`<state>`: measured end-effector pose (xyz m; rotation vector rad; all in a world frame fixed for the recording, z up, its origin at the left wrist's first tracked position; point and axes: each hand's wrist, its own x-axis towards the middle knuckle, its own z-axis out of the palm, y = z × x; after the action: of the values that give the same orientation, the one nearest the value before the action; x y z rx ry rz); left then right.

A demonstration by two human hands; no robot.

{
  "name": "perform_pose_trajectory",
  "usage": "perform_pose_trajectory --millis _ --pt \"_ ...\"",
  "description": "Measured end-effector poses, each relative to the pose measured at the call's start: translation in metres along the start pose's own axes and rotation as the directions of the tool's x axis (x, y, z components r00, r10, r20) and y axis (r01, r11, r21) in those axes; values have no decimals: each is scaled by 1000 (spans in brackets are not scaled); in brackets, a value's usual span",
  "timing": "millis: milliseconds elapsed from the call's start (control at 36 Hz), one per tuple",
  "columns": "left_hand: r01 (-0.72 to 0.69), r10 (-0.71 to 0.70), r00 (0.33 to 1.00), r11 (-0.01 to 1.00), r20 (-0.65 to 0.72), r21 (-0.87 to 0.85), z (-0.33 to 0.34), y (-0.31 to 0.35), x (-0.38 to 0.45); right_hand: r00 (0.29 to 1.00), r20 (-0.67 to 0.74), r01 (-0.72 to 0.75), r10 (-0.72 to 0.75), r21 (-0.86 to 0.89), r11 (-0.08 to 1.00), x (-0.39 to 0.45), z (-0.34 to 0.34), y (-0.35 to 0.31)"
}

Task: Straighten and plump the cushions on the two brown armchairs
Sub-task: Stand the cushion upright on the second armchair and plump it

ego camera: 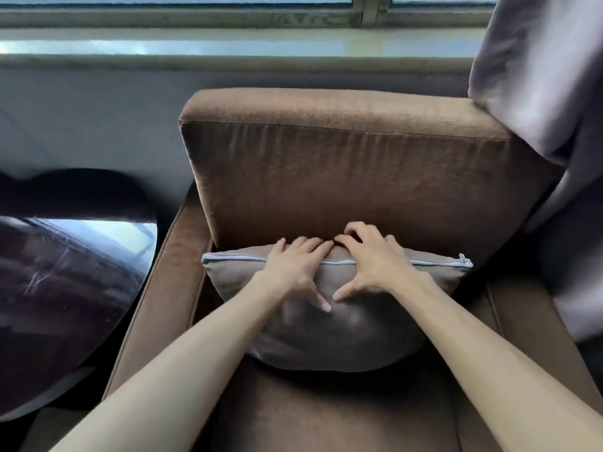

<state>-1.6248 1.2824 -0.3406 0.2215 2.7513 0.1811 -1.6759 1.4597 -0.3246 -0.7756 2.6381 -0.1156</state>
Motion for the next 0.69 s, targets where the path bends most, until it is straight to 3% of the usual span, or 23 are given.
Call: perform_pose_trajectory --millis 83,167,306,389,472,556,694 --pt "40 -41 998 999 53 16 18 -7 7 991 136 0 10 -77 997 -1 18 4" --pt "40 -40 999 996 2 77 26 -10 5 978 207 -15 36 -102 995 -9 38 13" --pt "39 -20 970 996 -242 76 28 -10 -1 994 -99 -68 53 -159 985 -11 48 16" --pt "-8 25 935 999 -355 51 25 -13 1 979 -183 -111 89 -113 987 -13 42 19" --pt "-50 106 856 991 -506 123 20 -13 8 956 -254 -169 146 -69 983 -13 35 23" --pt "-53 80 872 996 -482 68 24 -20 13 964 -217 -165 155 -27 986 -10 36 29" --pt "-58 64 964 998 -259 32 19 -41 6 986 -105 -128 133 50 990 -16 33 49"
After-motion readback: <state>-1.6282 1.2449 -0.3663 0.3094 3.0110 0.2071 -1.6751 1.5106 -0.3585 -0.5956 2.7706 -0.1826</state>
